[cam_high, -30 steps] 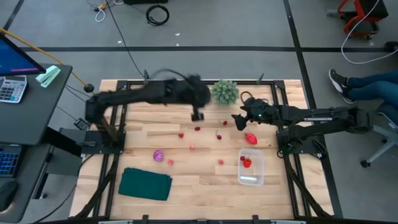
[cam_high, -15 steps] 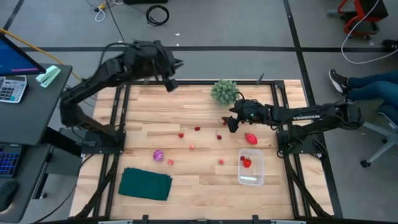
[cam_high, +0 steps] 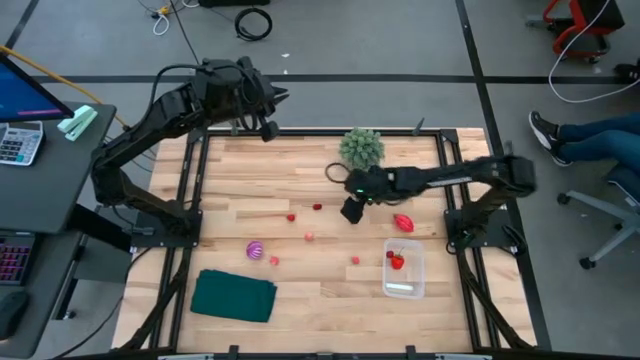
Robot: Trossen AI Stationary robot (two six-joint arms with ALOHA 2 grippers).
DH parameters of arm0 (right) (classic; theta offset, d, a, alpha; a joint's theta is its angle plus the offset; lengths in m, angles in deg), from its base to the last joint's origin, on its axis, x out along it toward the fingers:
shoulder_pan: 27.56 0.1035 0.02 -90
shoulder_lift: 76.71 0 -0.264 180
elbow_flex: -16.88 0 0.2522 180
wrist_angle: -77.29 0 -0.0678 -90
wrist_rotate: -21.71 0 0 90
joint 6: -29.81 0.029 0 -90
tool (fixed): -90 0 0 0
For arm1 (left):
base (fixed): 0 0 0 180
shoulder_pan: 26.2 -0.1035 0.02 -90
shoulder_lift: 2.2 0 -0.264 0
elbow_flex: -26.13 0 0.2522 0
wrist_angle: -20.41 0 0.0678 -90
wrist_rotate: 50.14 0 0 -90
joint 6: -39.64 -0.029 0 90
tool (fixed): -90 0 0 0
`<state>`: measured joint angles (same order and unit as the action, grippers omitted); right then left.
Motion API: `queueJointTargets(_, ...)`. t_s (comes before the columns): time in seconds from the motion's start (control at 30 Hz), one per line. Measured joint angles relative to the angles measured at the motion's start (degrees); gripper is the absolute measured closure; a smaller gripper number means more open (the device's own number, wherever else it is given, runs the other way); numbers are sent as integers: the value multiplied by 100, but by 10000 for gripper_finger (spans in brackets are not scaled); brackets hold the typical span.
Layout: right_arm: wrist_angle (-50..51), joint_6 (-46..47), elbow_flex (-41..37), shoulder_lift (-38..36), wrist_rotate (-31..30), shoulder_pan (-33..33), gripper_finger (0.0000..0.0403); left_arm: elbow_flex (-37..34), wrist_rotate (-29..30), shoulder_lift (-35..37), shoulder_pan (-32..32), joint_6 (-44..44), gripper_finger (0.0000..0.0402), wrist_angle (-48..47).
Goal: Pick and placing Produce into tupperware
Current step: Put the red cherry into the transparent bin
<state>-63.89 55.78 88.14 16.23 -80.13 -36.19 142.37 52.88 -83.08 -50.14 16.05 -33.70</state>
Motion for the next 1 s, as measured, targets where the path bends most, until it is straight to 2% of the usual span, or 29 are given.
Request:
queueJointTargets(0.07, 470, 110, 404, 436, 2, -88, 140, 0, 2, -3, -1, -12, 347, -13)
queueJointTargets(0.2, 679, 32, 1029, 1102, 50, -262, 148, 0, 6, -2, -1, -20, 350, -23)
queueJointTargets(0.43, 1491, -51, 1727, 1721, 216, -419, 159, 0, 4, -3, 0, -20, 360, -158)
queueJointTargets(0.73, 1864, -5, 1663, 1818, 157, -395, 173, 0, 4, -3, 0, 28, 358, -324)
queueJointTargets(1.0, 1773, -8, 1658, 2070, 74, -416, 188, 0, 3, -3, 0, 46, 368, -327)
